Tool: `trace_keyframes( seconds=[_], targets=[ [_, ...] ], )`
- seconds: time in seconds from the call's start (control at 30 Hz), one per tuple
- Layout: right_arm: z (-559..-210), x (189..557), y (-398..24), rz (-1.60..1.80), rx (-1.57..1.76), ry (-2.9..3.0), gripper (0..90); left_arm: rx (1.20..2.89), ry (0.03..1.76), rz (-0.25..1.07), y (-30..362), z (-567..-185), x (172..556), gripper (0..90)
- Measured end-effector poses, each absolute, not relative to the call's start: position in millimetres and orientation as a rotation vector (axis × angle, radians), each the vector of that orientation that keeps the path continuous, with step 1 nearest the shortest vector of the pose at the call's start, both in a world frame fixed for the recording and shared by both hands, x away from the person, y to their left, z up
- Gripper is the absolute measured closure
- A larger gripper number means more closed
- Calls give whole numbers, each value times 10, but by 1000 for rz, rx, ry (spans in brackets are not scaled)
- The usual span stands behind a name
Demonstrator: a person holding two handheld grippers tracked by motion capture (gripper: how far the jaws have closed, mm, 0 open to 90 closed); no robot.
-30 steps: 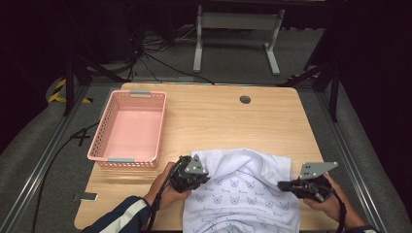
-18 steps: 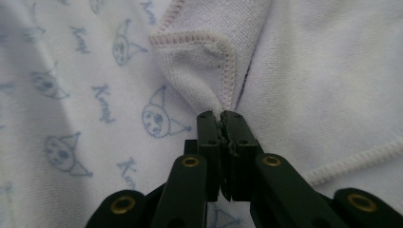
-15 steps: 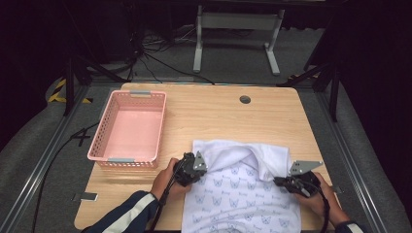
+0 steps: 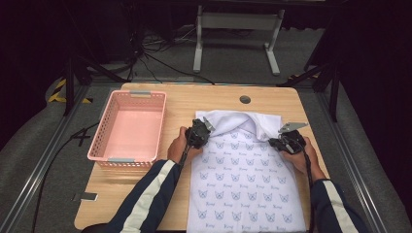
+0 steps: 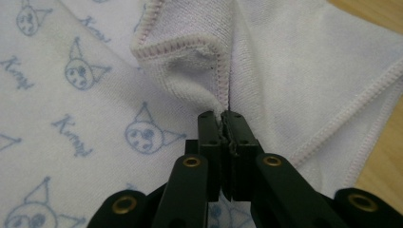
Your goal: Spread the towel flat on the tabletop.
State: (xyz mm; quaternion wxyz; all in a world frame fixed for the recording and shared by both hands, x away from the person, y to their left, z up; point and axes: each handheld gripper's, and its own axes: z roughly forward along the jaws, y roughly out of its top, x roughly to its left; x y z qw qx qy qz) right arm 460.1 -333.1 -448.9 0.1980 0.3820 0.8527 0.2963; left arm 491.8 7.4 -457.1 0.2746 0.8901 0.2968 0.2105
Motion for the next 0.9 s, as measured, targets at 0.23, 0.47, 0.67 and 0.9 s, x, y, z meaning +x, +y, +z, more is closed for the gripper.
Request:
trace_keyframes(
  seconds=[0.23, 0.47, 0.67, 0.9],
  targets=[
    [-4482, 4985, -3259, 768, 1133, 2313, 870, 2375, 869, 627, 11, -4573, 5222, 862],
    [-4462, 5155, -3200, 739, 1163, 2283, 869, 2397, 941, 659, -60, -4519, 5376, 861],
    [-4076, 4944, -3372, 937, 1089, 2220, 870, 2278, 792, 674, 20, -3961, 5127, 860],
    [-3673, 4330, -3566, 1124, 871, 2254, 868, 2199, 564, 650, 335, -3523, 4487, 854]
  ],
)
